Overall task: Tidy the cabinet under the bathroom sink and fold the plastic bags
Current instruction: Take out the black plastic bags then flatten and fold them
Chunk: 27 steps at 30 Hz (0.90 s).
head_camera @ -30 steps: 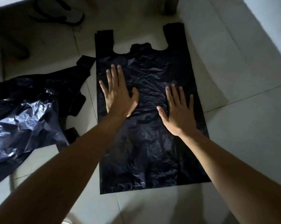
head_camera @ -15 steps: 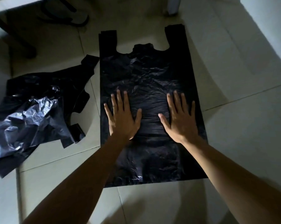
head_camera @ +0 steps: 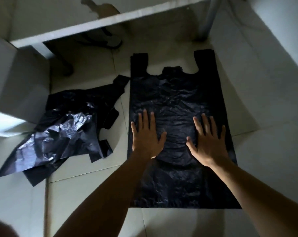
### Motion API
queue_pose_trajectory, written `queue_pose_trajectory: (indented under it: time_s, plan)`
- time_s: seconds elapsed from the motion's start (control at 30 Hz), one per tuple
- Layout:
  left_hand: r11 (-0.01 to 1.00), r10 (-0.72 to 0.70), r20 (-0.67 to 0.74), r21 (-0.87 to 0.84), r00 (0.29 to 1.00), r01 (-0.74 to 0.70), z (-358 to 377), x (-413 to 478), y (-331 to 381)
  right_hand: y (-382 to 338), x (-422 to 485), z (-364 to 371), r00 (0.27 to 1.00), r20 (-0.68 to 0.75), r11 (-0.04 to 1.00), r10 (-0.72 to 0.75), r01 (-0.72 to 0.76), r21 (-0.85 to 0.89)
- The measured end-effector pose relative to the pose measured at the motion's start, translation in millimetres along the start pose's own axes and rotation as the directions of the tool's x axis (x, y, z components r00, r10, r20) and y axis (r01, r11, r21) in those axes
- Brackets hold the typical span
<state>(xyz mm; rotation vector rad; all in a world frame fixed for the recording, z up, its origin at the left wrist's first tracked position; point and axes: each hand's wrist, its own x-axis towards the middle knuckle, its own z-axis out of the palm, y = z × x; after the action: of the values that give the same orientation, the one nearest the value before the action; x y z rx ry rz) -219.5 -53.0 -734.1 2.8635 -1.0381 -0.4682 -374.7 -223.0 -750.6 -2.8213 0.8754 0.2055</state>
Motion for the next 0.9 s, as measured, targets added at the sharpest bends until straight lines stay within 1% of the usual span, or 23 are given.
queue_pose_trajectory:
  time_s: [0.03,0.07,0.1,0.13,0.17,0.2,0.23,0.27,0.3,0.33,0.37,0.4,0.47,0.5,0.57,0.6,0.63,0.7,0.73,0.8,0.83,0.87,0.9]
  plan:
    - [0.999,0.021,0.006,-0.046,1.0,-0.021,-12.5,1.3,-6.0,-6.2,3.1,-4.5,0.999,0.03,1.0,0.02,-0.019,-0.008]
    - [0.992,0.031,-0.041,-0.117,0.999,-0.036,-27.6,2.7,-10.9,-11.4,7.0,-10.5,0.997,0.055,0.998,0.057,-0.056,-0.018]
    - [0.983,0.019,-0.16,-0.18,0.987,-0.048,-44.5,2.2,-18.9,-18.7,11.7,-18.2,0.995,0.052,0.996,0.084,-0.083,-0.023]
    - [0.977,-0.039,-0.299,-0.21,0.953,-0.026,-61.5,-0.5,-29.7,-27.8,15.5,-25.6,0.997,0.016,0.996,0.082,-0.081,-0.027]
    - [0.977,-0.113,-0.426,-0.211,0.898,0.023,-80.3,-5.9,-46.9,-43.5,20.8,-35.0,0.999,-0.042,0.999,0.028,-0.03,-0.043]
    - [0.973,-0.192,-0.497,-0.208,0.846,0.098,-93.6,-10.3,-61.2,-56.2,25.7,-40.3,0.995,-0.092,0.998,-0.05,0.045,-0.054]
    - [0.951,-0.298,-0.499,-0.226,0.814,0.21,-104.6,-14.5,-76.0,-70.8,30.9,-44.7,0.981,-0.132,0.99,-0.14,0.137,-0.036]
    - [0.905,-0.423,-0.431,-0.237,0.797,0.352,-112.0,-19.1,-91.1,-88.0,34.7,-48.2,0.959,-0.16,0.971,-0.234,0.239,0.011]
    - [0.843,-0.538,-0.326,-0.223,0.777,0.49,-116.3,-25.8,-108.1,-110.4,35.7,-51.7,0.934,-0.167,0.941,-0.316,0.331,0.069]
    - [0.787,-0.617,-0.22,-0.194,0.756,0.586,-121.0,-32.8,-123.7,-134.7,36.3,-56.2,0.91,-0.159,0.906,-0.384,0.404,0.122]
    - [0.762,-0.646,-0.121,-0.169,0.754,0.625,-119.1,-36.7,-132.0,-152.5,33.5,-56.6,0.897,-0.125,0.881,-0.424,0.44,0.175]
    - [0.759,-0.645,-0.067,-0.169,0.761,0.628,-118.9,-41.3,-143.5,-173.8,30.8,-56.1,0.882,-0.088,0.855,-0.463,0.47,0.219]
    - [0.808,-0.581,-0.084,-0.18,0.81,0.561,-120.4,-49.6,-154.8,-208.6,19.9,-53.9,0.862,-0.009,0.826,-0.508,0.49,0.278]
    - [0.814,-0.571,-0.126,-0.211,0.811,0.541,-125.6,-53.7,-156.5,-222.6,15.0,-53.4,0.859,0.011,0.824,-0.513,0.488,0.289]
    - [0.792,-0.592,-0.181,-0.309,0.785,0.526,-137.5,-58.5,-156.7,-240.5,6.8,-49.6,0.863,0.07,0.833,-0.5,0.457,0.313]
    - [0.786,-0.598,-0.21,-0.343,0.774,0.514,-148.1,-63.8,-162.1,-252.2,2.1,-53.0,0.863,0.094,0.835,-0.497,0.447,0.32]
    - [0.796,-0.585,-0.231,-0.35,0.778,0.494,-155.3,-64.6,-163.6,-256.8,-1.2,-54.5,0.868,0.124,0.843,-0.481,0.42,0.335]
    - [0.821,-0.549,-0.276,-0.356,0.789,0.447,-166.4,-61.7,-166.5,-261.5,-4.2,-57.4,0.872,0.157,0.827,-0.463,0.361,0.431]
    - [0.82,-0.545,-0.291,-0.378,0.786,0.429,-174.5,-61.9,-173.9,-268.3,-5.0,-61.6,0.87,0.164,0.791,-0.466,0.327,0.517]
    - [0.774,-0.568,-0.248,-0.483,0.785,0.408,-190.3,-61.4,-183.0,-283.9,-6.5,-77.8,0.864,0.2,0.707,-0.462,0.222,0.671]
    - [0.736,-0.569,-0.194,-0.552,0.799,0.391,-197.8,-61.8,-188.1,-294.6,-6.9,-88.0,0.867,0.204,0.682,-0.454,0.192,0.706]
    - [0.69,-0.55,-0.15,-0.635,0.822,0.346,-203.8,-61.0,-192.2,-302.9,-4.3,-92.2,0.877,0.17,0.657,-0.449,0.195,0.729]
    - [0.617,-0.534,-0.102,-0.726,0.84,0.304,-208.4,-60.1,-197.5,-310.2,-3.2,-100.0,0.886,0.153,0.662,-0.438,0.204,0.721]
